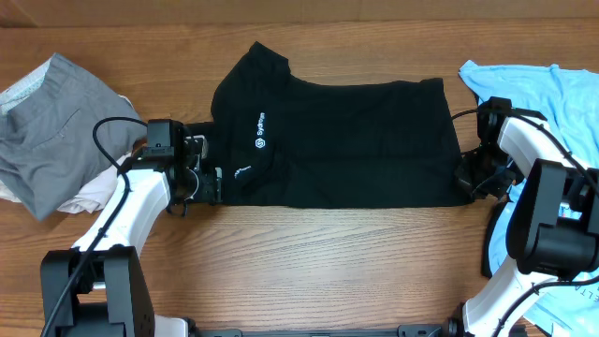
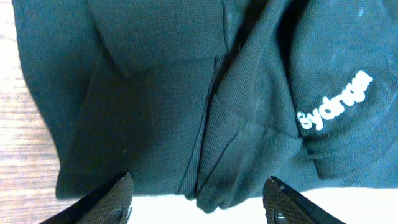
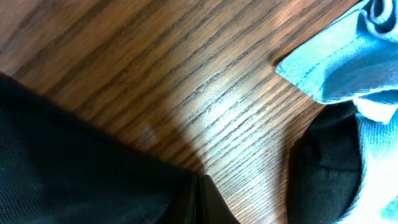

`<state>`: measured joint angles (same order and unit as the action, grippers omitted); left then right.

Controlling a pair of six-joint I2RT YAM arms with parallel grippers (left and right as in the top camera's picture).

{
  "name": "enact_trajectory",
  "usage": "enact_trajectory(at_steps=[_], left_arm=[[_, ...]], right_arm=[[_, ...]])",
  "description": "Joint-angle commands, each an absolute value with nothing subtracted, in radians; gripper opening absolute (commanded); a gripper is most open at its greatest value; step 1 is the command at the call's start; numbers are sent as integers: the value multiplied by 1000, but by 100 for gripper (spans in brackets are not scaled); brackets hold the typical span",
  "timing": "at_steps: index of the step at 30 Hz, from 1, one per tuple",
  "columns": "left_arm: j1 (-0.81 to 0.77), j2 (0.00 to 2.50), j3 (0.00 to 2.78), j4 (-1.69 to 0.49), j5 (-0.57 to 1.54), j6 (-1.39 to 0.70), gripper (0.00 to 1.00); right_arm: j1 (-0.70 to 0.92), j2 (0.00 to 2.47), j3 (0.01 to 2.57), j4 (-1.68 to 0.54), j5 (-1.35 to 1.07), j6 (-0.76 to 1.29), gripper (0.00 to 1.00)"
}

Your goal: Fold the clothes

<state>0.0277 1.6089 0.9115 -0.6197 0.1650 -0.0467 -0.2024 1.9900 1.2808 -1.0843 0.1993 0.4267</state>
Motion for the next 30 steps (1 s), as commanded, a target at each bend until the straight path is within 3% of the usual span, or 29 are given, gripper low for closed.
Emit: enact_trajectory(at_steps=[1, 3, 5, 9, 10, 17, 30], left_arm=[[25, 1615, 880, -586, 175, -22, 49], [25, 1615, 861, -567, 152, -22, 35], [25, 1616, 842, -550, 142, -22, 30], [25, 1616, 828, -549, 136, -22, 6], [25, 1616, 828, -553, 125, -25, 4], [31, 1615, 828, -653, -116, -126, 4], [41, 1518, 828, -810, -254, -270, 4]], right_arm=[[-218, 2029, 1258, -1067, 245, 442, 4], [-218, 2029, 1258, -1067, 246, 442, 4], [-218, 2029, 1258, -1067, 246, 442, 4], [-218, 2029, 1258, -1066, 246, 442, 4], [-218, 2029, 1258, -1066, 246, 442, 4], [-218, 2029, 1258, -1069, 246, 442, 4], [-218, 1994, 1258, -1167, 222, 447, 4]])
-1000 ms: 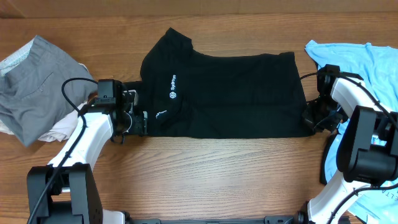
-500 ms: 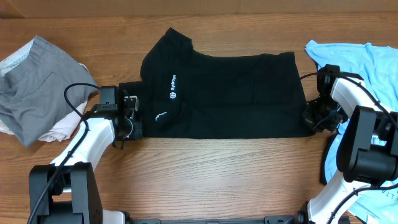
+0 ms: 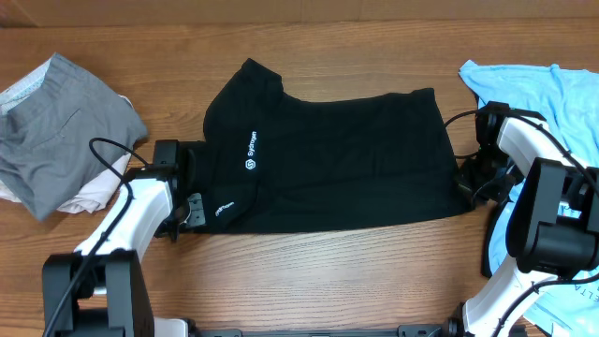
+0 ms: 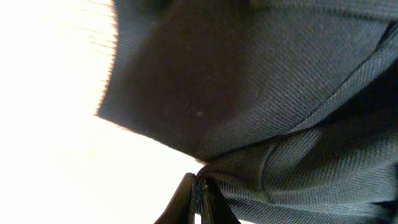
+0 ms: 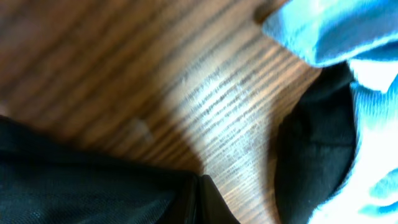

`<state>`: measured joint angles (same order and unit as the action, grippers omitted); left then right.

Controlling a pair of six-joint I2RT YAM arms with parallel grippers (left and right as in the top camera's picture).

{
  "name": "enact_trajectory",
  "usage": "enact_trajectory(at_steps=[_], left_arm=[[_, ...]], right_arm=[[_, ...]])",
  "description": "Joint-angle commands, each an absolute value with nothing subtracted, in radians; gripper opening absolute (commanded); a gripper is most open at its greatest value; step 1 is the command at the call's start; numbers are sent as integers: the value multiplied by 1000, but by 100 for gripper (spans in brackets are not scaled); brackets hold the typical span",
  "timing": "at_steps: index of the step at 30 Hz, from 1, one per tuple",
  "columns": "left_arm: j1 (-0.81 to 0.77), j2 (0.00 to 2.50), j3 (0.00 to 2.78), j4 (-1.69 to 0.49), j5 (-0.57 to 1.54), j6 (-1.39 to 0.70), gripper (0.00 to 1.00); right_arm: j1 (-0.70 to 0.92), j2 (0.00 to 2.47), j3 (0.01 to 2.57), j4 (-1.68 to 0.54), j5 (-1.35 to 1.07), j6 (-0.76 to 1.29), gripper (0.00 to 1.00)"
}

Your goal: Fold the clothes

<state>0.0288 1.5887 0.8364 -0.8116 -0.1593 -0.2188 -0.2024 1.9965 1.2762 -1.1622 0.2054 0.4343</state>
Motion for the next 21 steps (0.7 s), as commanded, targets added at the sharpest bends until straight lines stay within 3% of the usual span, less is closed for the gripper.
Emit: enact_trajectory(at_steps=[1, 5, 7, 8, 9, 11, 17, 21], left_arm=[[41, 1494, 829, -804, -247, -270, 4], [41, 1409, 829, -768, -199, -269, 4], [41, 1365, 829, -734, -137, -265, 64], [39, 1347, 829, -718, -106, -266, 77], [39, 1341, 830, -709, -95, -266, 82], [39, 1320, 833, -670, -47, -257, 97], [39, 1322, 945, -618, 161, -140, 100], [31, 1439, 1164, -672, 185, -89, 100]], right_arm=[[-218, 1976, 1258, -1169, 220, 447, 4], [-218, 1907, 1258, -1159, 204, 446, 4], [-218, 1877, 1258, -1155, 200, 446, 11], [-218, 1867, 1258, -1155, 200, 446, 22], [-218, 1864, 1258, -1155, 200, 446, 29], [-218, 1861, 1262, -1154, 197, 446, 38], [-215, 1861, 1327, -1161, 120, 398, 39], [-188, 1861, 1406, -1153, -6, 302, 44]])
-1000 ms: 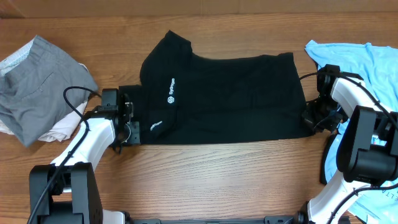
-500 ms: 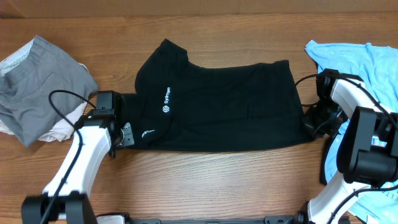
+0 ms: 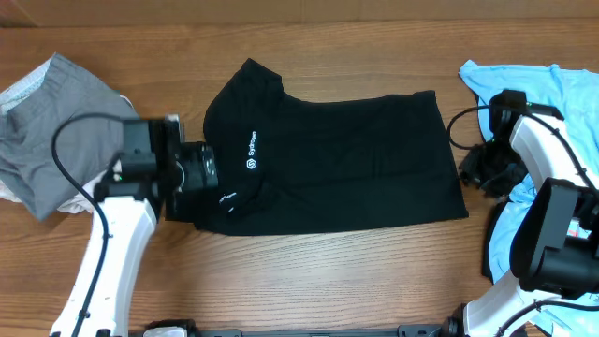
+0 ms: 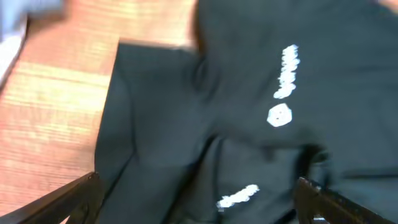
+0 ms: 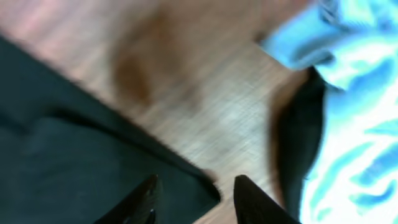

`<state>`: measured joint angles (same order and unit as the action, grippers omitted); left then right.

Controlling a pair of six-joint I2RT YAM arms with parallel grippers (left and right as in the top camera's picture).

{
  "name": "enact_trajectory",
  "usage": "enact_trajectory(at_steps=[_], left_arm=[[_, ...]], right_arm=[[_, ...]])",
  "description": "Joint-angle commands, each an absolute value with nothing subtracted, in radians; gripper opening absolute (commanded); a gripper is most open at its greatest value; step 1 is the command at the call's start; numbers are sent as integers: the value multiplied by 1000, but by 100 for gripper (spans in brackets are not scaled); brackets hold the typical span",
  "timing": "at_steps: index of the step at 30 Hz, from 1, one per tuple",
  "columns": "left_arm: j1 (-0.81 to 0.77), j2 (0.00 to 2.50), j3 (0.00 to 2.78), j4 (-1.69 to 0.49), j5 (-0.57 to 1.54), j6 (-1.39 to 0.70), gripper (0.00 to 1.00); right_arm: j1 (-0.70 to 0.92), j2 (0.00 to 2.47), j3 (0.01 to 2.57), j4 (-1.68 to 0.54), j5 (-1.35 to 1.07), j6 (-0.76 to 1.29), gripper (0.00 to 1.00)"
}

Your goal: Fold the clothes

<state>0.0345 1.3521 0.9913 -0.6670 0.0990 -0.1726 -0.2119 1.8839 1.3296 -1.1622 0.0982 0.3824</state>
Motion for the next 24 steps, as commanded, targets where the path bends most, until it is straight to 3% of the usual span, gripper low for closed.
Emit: enact_trajectory(at_steps=[1, 3, 6, 8, 14, 24], left_arm=[[26, 1468, 1200, -678, 186, -81, 100], [8, 1556, 1293, -689, 185, -49, 100], [-15, 1705, 1425, -688, 199, 9, 100], [-21, 1848, 1543, -683, 209, 31, 100], [-22, 2173, 1814, -680, 294, 31, 100], [-52, 2416, 1947, -574, 247, 81, 96]], right_arm=[[-181, 1861, 1420, -1154, -11, 298, 45], [-168, 1861, 1439, -1148, -26, 281, 47], [-151, 1861, 1451, -1114, -83, 253, 65], [-150, 1861, 1451, -1091, -131, 253, 69], [-150, 1861, 1451, -1065, -152, 253, 70], [-150, 1861, 1451, -1051, -152, 254, 69]])
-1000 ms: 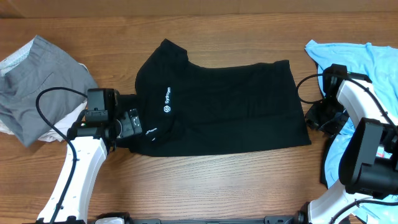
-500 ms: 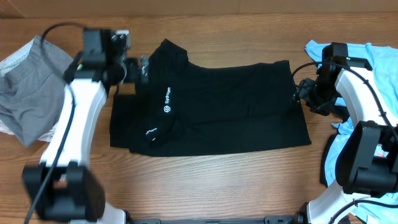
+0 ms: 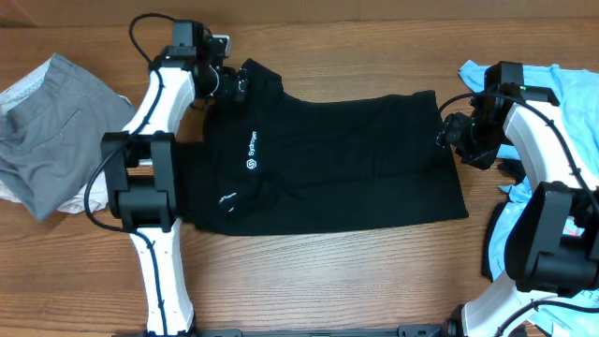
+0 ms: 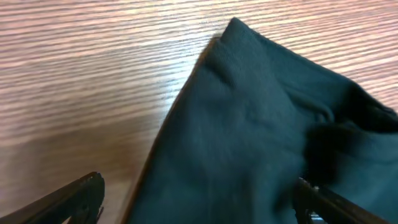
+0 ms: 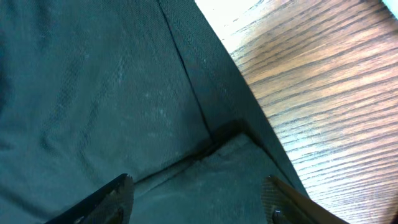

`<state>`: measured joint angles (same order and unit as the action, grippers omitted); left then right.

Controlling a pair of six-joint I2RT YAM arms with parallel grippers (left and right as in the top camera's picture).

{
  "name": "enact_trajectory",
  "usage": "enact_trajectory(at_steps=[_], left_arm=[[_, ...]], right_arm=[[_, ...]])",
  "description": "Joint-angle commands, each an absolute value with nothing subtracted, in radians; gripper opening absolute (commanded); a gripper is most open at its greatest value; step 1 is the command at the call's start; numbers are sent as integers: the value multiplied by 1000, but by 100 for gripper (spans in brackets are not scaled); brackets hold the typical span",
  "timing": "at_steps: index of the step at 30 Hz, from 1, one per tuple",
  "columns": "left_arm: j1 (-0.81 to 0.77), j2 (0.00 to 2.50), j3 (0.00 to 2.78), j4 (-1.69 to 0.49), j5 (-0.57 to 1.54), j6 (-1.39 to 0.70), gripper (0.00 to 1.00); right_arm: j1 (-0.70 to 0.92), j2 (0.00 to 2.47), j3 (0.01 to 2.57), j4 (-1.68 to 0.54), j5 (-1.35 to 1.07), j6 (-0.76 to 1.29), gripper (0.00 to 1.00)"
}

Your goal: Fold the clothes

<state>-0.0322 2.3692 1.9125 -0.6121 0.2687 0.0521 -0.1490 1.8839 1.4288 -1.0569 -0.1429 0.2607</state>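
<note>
A black shirt (image 3: 337, 159) with small white print lies folded flat mid-table. My left gripper (image 3: 236, 84) hovers open over its far left corner; in the left wrist view that corner (image 4: 249, 106) fills the space between the spread fingers (image 4: 74, 193). My right gripper (image 3: 449, 131) stands open over the shirt's far right corner, where a folded hem (image 5: 205, 137) shows between its fingers (image 5: 106, 199).
A grey garment (image 3: 56, 122) lies bunched at the left edge. A light blue shirt (image 3: 552, 94) lies at the right edge, under and behind the right arm. Bare wood (image 3: 309, 271) runs along the front.
My left gripper has moved from the shirt's near left side to its far left corner. My right gripper has moved from off the right edge to over the far right corner. The shirt lies unchanged.
At first my left gripper was open at the shirt's near left corner and the right was shut on the near right corner. Then both were shut on cloth and the shirt had shifted. Then both were open, and now they are over the far corners.
</note>
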Motion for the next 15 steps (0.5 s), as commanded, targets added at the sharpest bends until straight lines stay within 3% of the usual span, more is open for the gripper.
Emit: enact_trajectory(at_steps=[1, 2, 5, 8, 9, 11, 12, 15], left_arm=[[-55, 2430, 1947, -555, 244, 82, 95], [-56, 2433, 1947, -548, 244, 82, 95], [-62, 2458, 1947, -528, 244, 75, 80], [-68, 2478, 1947, -527, 244, 75, 77], [-68, 2482, 1946, -529, 244, 75, 68], [-68, 2482, 1946, -530, 244, 75, 38], [-68, 2477, 1947, -533, 244, 75, 17], [-62, 2473, 1947, -548, 224, 14, 5]], right_arm=[[-150, 1861, 1451, -1045, -152, 254, 70], [-150, 1861, 1451, -1041, -152, 254, 69], [-150, 1861, 1451, -1009, -152, 254, 70], [-150, 1861, 1451, -987, -152, 254, 70], [-150, 1861, 1450, -973, -152, 253, 69], [-150, 1861, 1446, -931, -151, 253, 66], [-150, 1861, 1446, -905, -152, 251, 62], [-149, 1861, 1446, -799, -163, 203, 46]])
